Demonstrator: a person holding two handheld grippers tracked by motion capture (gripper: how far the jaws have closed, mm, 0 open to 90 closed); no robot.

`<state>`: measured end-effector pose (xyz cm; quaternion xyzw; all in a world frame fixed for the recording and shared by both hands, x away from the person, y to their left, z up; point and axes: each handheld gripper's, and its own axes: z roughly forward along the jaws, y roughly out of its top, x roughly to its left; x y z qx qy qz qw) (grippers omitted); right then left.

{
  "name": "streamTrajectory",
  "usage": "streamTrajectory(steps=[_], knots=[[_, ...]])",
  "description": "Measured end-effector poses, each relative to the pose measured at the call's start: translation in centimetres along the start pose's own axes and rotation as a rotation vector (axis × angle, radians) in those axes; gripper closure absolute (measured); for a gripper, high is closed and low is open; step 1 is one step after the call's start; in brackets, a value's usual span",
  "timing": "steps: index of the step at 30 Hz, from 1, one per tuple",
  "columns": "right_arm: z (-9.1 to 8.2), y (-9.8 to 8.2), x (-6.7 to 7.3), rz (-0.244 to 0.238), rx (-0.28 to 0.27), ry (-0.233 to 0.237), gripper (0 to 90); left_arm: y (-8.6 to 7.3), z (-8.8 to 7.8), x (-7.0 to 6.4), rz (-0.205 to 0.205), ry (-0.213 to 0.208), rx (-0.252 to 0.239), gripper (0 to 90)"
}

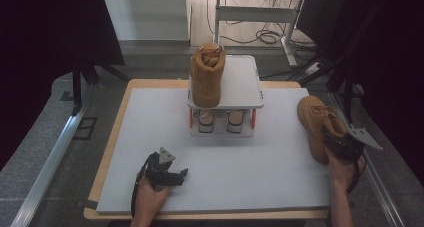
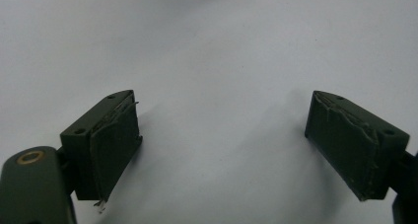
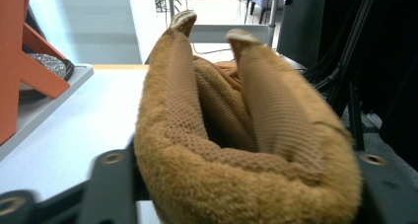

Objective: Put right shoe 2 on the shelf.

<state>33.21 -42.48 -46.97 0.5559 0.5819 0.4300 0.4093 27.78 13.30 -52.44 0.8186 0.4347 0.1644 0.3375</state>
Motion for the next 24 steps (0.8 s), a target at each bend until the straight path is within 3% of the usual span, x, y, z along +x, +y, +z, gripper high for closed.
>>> streamTrajectory(steps=[6, 16, 24], knots=[[0.0, 0.3, 0.9, -0.019, -0.002, -0.023, 52.6, 0.0, 0.0, 0.0, -0.001, 0.0, 0.0, 13.1], [-1.0, 1.8, 1.3, -0.001, 0.0, -0.015, 55.6, 0.0, 0.0, 0.0, 0.0, 0.0, 0.0, 13.1], [-2.3, 3.5, 2.0, 0.0, -0.061, 0.009, 56.1, 0.0, 0.0, 0.0, -0.001, 0.0, -0.001, 13.1]])
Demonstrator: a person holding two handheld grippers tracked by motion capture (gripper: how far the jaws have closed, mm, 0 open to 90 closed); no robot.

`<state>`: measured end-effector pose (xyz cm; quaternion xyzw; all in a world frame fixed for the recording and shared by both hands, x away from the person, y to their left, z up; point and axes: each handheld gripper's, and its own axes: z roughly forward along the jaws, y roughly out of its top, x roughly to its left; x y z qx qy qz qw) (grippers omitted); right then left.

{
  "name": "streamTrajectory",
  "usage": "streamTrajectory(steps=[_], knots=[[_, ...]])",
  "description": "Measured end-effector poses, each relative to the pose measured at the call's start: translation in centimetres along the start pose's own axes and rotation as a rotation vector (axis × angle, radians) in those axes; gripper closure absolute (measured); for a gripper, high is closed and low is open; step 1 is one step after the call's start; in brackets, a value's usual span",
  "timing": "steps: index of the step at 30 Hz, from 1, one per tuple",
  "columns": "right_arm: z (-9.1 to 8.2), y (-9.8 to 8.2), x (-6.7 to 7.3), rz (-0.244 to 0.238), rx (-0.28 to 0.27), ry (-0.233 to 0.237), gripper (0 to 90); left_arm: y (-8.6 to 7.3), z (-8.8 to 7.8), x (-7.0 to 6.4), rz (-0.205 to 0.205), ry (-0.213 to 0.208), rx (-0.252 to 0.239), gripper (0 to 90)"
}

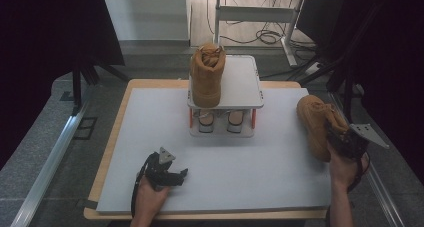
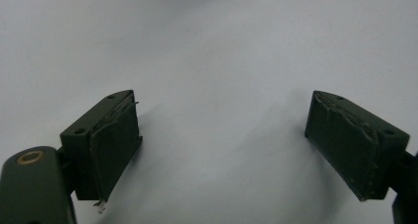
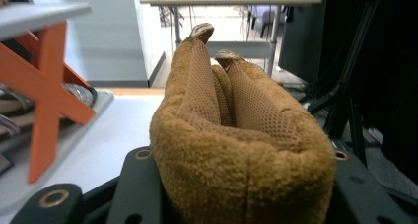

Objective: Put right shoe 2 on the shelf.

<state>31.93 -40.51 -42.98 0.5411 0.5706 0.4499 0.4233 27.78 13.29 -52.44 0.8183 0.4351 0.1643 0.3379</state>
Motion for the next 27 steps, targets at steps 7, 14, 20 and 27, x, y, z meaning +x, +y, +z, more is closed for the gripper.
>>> streamTrajectory(steps=[7, 14, 20, 27], knots=[[-0.5, 1.4, 0.8, 0.0, -0.046, 0.024, 56.0, 0.0, 0.0, 0.0, 0.001, 0.0, 0.001, 13.1], [-0.8, 2.4, 1.6, 0.006, -0.072, 0.042, 55.9, 0.0, 0.0, 0.0, 0.0, 0.0, 0.0, 13.1], [-0.9, 3.3, 2.2, -0.011, -0.092, 0.05, 55.9, 0.0, 0.0, 0.0, -0.001, 0.0, -0.003, 13.1], [-0.9, 4.7, 3.2, -0.022, -0.113, 0.066, 56.0, 0.0, 0.0, 0.0, -0.001, 0.0, -0.003, 13.1]])
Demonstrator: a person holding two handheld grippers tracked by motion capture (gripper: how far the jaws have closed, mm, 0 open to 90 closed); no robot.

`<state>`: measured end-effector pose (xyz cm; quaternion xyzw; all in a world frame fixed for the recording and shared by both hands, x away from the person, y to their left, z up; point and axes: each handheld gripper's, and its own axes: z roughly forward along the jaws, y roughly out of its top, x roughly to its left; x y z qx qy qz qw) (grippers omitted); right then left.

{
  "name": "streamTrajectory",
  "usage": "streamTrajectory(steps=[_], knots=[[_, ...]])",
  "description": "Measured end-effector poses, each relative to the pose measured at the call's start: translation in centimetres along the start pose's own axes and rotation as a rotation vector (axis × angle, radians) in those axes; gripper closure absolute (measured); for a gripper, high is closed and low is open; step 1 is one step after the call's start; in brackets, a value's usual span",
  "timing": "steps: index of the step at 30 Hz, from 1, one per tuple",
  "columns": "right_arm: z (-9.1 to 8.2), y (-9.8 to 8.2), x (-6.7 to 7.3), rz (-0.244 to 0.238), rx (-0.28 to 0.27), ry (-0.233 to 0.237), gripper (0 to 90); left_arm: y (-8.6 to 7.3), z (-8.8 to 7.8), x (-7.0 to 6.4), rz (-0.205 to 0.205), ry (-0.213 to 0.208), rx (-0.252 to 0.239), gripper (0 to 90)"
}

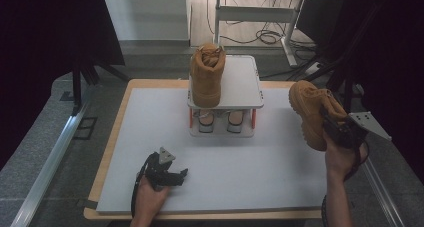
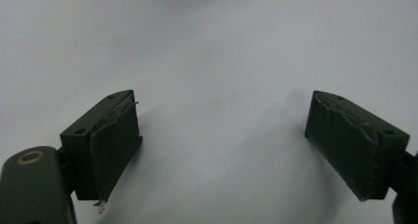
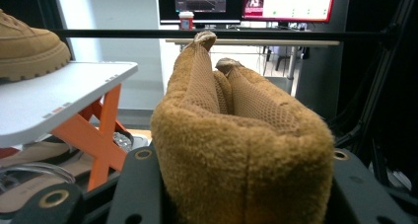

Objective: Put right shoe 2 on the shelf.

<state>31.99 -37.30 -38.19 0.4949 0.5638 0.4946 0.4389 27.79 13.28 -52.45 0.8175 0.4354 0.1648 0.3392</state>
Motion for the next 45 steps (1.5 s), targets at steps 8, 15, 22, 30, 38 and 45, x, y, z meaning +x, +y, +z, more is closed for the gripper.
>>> streamTrajectory(steps=[8, 15, 22, 30, 38, 45], knots=[[0.3, 1.2, 1.0, -0.013, -0.025, 0.017, 56.1, 0.0, 0.0, 0.0, 0.001, -0.001, 0.002, 13.1], [0.5, 2.2, 1.9, -0.02, -0.039, 0.035, 56.1, 0.0, 0.0, 0.0, 0.0, 0.0, -0.001, 13.1], [0.7, 2.9, 2.5, -0.024, -0.047, 0.051, 56.1, 0.0, 0.0, 0.0, 0.0, -0.001, 0.0, 13.1], [0.9, 3.7, 3.2, -0.029, -0.06, 0.065, 56.2, 0.0, 0.0, 0.0, 0.001, -0.001, 0.001, 13.1], [1.2, 4.4, 4.0, -0.04, -0.067, 0.073, 56.1, 0.0, 0.0, 0.0, 0.002, -0.001, 0.002, 13.1], [1.3, 5.1, 4.5, -0.044, -0.08, 0.083, 56.1, 0.0, 0.0, 0.0, 0.001, -0.001, 0.001, 13.1]])
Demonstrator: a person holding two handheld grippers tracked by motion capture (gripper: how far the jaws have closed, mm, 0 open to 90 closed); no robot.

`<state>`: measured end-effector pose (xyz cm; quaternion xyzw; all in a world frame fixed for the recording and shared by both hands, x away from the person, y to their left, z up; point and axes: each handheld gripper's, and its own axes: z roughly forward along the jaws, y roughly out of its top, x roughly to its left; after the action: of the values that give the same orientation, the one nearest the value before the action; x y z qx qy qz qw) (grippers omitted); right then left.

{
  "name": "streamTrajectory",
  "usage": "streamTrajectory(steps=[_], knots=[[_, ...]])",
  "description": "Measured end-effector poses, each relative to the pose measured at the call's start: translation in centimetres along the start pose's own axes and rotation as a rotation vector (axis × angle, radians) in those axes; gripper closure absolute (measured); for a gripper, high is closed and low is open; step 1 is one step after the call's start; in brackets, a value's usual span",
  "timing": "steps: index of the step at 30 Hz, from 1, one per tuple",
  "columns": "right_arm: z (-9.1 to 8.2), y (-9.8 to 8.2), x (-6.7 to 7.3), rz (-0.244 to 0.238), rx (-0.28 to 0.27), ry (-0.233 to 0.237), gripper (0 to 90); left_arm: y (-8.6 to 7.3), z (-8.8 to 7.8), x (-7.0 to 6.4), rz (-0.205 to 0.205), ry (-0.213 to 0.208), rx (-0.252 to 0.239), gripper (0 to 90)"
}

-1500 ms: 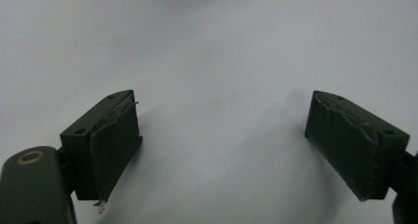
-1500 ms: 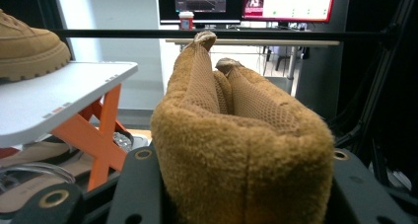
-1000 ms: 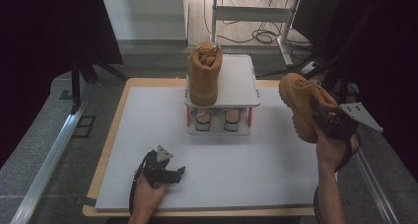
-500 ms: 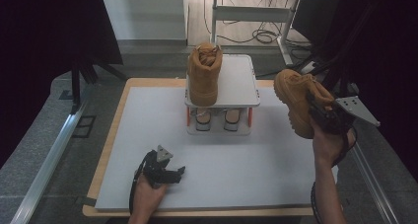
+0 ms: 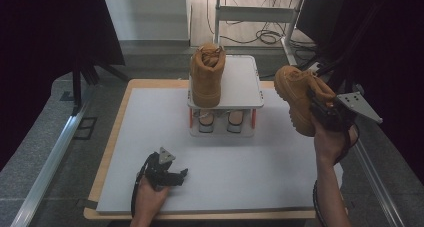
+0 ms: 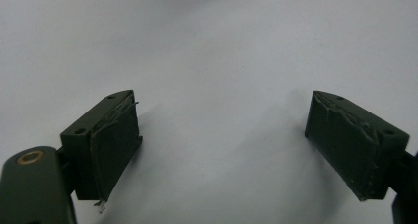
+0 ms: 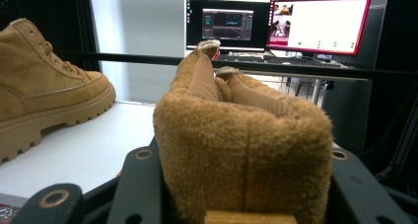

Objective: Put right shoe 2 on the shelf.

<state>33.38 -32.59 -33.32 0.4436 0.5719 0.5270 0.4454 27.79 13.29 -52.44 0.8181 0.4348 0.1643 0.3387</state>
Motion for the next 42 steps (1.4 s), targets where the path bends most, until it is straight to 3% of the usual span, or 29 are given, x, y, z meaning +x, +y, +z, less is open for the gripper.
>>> streamTrajectory(steps=[18, 42], knots=[[1.1, 2.1, 2.1, -0.013, -0.029, 0.049, 56.1, 0.0, 0.0, 0.0, 0.004, 0.001, 0.001, 13.1], [3.6, 2.8, 5.7, -0.032, -0.04, 0.134, 56.1, 0.0, 0.0, 0.0, 0.003, 0.001, -0.001, 13.1]])
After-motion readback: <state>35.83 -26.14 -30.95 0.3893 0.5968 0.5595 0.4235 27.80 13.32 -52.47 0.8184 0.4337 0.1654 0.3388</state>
